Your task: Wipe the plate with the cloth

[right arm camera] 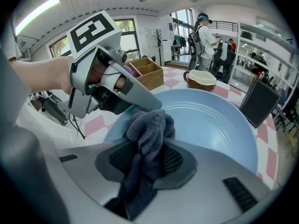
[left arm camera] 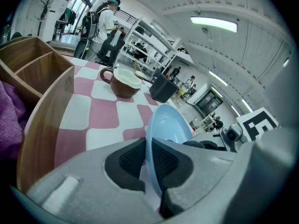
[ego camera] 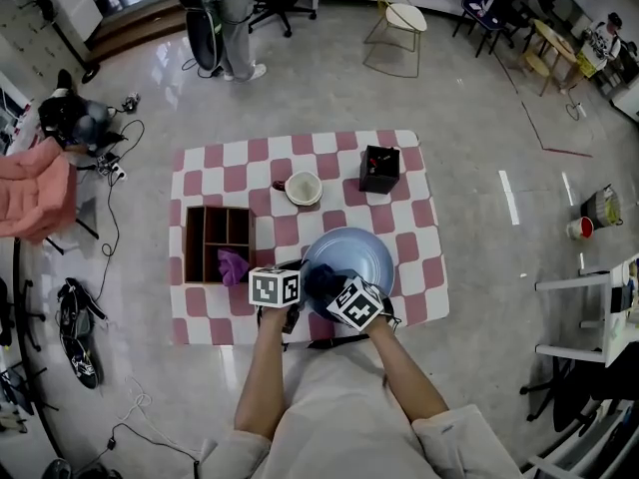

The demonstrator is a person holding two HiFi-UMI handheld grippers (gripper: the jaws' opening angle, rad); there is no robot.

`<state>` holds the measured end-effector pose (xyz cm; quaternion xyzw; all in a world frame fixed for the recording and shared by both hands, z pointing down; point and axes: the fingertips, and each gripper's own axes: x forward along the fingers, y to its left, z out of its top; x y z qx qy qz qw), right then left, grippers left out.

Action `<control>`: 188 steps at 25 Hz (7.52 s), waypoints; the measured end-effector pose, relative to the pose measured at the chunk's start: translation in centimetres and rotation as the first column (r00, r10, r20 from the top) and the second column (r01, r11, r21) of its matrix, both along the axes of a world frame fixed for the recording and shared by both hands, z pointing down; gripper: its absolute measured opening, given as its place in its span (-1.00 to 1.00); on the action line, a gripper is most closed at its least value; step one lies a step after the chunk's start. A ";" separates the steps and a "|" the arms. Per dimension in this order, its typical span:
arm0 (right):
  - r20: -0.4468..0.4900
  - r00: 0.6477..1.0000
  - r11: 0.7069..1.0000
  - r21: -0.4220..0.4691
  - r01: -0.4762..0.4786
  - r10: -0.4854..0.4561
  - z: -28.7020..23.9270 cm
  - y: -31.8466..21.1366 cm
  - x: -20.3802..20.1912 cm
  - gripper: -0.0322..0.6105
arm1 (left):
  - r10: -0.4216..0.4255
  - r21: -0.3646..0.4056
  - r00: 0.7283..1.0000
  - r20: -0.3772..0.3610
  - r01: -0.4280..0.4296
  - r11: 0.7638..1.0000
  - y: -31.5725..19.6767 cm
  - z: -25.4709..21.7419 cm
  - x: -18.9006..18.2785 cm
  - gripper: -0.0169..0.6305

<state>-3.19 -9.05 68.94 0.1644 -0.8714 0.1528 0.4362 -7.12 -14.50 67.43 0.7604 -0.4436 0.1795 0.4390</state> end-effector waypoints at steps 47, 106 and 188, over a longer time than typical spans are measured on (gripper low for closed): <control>-0.159 0.986 0.997 -0.056 -0.054 0.044 1.9 2.2 8.1 -0.52 | -0.010 0.012 1.000 0.026 0.010 1.000 -0.2 0.1 0.0 -0.86; -0.005 0.997 0.992 0.094 -0.078 0.079 -1.4 -7.7 0.6 -0.50 | -0.021 -0.015 1.000 -0.023 0.021 1.000 0.8 -0.2 0.2 -0.86; -0.092 0.992 0.996 -0.006 -0.087 0.087 1.6 1.3 6.2 -0.52 | -0.323 0.319 0.865 0.385 0.203 0.926 3.7 -1.4 -3.3 -0.78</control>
